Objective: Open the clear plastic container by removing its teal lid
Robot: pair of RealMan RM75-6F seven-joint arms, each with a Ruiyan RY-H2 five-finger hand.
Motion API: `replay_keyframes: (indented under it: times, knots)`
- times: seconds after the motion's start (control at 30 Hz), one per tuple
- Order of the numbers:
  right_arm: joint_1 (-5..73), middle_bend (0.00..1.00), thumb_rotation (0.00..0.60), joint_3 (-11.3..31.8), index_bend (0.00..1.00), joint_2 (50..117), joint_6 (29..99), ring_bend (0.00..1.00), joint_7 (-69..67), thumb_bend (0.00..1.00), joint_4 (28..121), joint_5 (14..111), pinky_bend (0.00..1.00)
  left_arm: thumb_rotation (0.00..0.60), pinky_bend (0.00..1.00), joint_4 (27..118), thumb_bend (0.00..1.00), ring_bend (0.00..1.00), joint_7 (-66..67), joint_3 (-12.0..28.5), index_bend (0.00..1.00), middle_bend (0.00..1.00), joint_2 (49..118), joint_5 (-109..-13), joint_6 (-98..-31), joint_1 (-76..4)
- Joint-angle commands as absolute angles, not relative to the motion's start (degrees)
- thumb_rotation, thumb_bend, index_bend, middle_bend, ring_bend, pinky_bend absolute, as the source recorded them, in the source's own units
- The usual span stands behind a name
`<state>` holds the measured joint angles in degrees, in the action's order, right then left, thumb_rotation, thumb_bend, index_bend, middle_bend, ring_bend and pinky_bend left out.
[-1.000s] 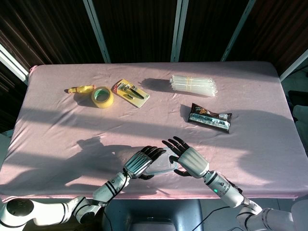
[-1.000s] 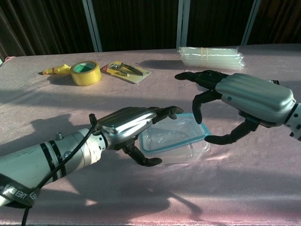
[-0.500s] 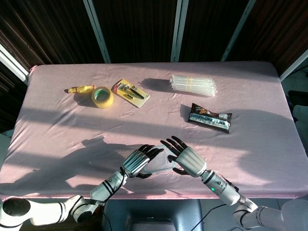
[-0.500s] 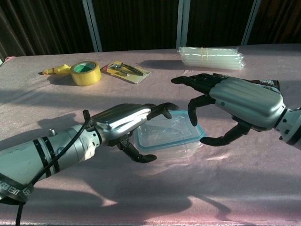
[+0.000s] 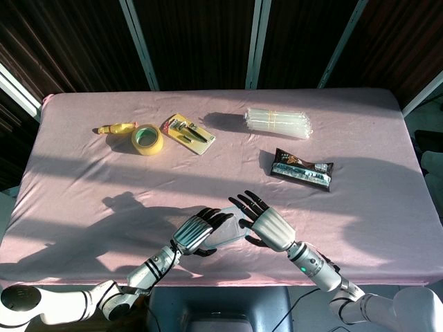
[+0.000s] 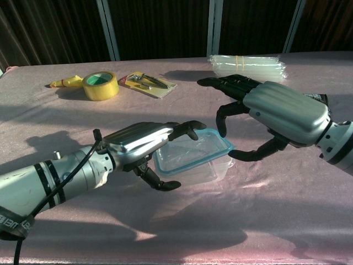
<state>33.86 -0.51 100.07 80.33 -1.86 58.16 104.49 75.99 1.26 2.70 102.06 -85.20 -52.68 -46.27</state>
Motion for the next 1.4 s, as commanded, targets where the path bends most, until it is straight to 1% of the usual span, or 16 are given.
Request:
replay_keyframes:
  times: [0.03,0.3,0.47,0.53,0.63,0.7,0.9,1.1,1.2,1.27,1.33,1.4]
  knots:
    - [34.4,0.12,0.6,-0.6,0.65,100.9,81.0,0.0,-3.0,0.39,56.7,104.9,0.0,0.6,0.3,76.1,0.26,0.23,1.0,2.6,0.0,0.28,102.0,-85.2,-52.7,-46.2]
    - [35.4,0.12,0.6,-0.8,0.65,102.4,81.3,0.0,-5.4,0.39,53.5,105.1,0.0,0.6,0.3,76.8,0.26,0.23,0.0,2.4,0.0,0.28,101.5,-86.0,-52.9,-46.2]
    - [35.8,0.13,0.6,-1.3,0.7,102.7,80.9,0.0,-5.7,0.4,53.3,105.1,0.0,0.6,0.3,76.9,0.26,0.23,0.1,2.5,0.0,0.28,101.3,-86.1,-53.1,-46.2]
    - [36.0,0.14,0.6,-1.4,0.74,102.7,80.9,0.0,-5.6,0.43,53.4,105.2,0.0,0.6,0.3,77.0,0.26,0.23,0.1,2.5,0.0,0.28,101.2,-86.1,-53.1,-46.2]
    - [36.1,0.15,0.6,-1.7,0.79,102.6,80.9,0.0,-5.1,0.52,53.5,105.3,0.0,0.6,0.29,77.0,0.26,0.22,-0.3,2.6,0.0,0.28,101.1,-86.1,-53.3,-46.1]
    - [36.2,0.16,0.6,-1.8,0.8,102.5,80.9,0.0,-4.9,0.57,53.6,105.3,0.0,0.6,0.26,76.9,0.26,0.21,-0.7,2.6,0.0,0.27,101.1,-86.5,-53.6,-46.1]
    - [36.1,0.17,0.6,-1.9,0.8,101.9,80.8,0.0,-4.5,0.67,53.8,104.9,0.0,0.6,0.19,75.8,0.26,0.17,-4.0,2.0,0.0,0.26,101.3,-89.0,-55.5,-46.2]
    - [36.2,0.17,0.6,-2.2,0.8,101.7,80.6,0.0,-4.6,0.76,53.6,104.7,0.0,0.6,0.16,75.0,0.27,0.15,-7.9,1.3,0.0,0.25,101.1,-90.8,-56.7,-46.2]
    - [36.3,0.17,0.6,-2.3,0.81,101.7,80.7,0.0,-4.7,0.78,53.6,104.7,0.0,0.6,0.15,74.7,0.27,0.13,-8.6,1.2,0.0,0.24,101.1,-91.2,-57.0,-46.2]
    - [36.3,0.17,0.6,-2.3,0.81,101.8,81.3,0.0,-4.7,0.79,53.5,105.0,0.0,0.6,0.13,74.4,0.27,0.1,-9.3,1.1,0.0,0.22,101.2,-91.7,-57.5,-46.2]
    - [36.3,0.17,0.6,-2.2,0.81,101.7,82.1,0.0,-4.8,0.79,53.5,105.1,0.0,0.6,0.09,74.1,0.27,0.06,-10.1,1.0,0.0,0.19,101.1,-92.1,-57.9,-46.2]
    - [36.2,0.17,0.6,-2.1,0.81,101.6,82.9,0.0,-5.1,0.79,53.4,105.2,0.0,0.6,0.05,73.9,0.27,0.01,-10.5,0.9,0.0,0.12,100.8,-92.3,-58.1,-46.2]
